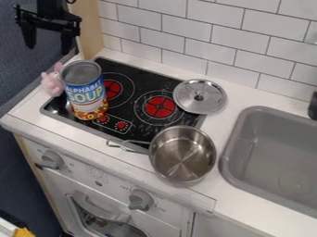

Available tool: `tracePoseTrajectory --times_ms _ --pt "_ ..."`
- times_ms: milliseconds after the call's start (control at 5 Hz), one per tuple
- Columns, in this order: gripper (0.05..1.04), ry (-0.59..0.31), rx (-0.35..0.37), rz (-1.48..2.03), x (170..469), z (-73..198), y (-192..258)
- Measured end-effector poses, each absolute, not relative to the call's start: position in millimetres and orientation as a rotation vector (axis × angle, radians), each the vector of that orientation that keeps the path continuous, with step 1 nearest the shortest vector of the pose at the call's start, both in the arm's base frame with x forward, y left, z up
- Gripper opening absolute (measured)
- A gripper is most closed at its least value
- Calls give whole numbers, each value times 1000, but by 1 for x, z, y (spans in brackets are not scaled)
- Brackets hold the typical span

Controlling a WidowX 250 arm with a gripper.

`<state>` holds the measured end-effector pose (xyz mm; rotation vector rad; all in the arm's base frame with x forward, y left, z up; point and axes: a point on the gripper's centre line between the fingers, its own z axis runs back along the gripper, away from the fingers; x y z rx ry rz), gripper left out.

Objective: Put the silver bowl on the left burner

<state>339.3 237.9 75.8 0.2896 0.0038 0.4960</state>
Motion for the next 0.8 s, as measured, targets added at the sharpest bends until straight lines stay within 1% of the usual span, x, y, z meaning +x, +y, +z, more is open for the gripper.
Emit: tracePoseTrajectory --times_ms 200,400,600,800 --pt "1001 48 276 488 336 58 235" --pt "1001 36 281 462 340 56 230" --pt "1001 -23 286 431 344 75 219" --pt "1001 -73 263 406 342 89 209"
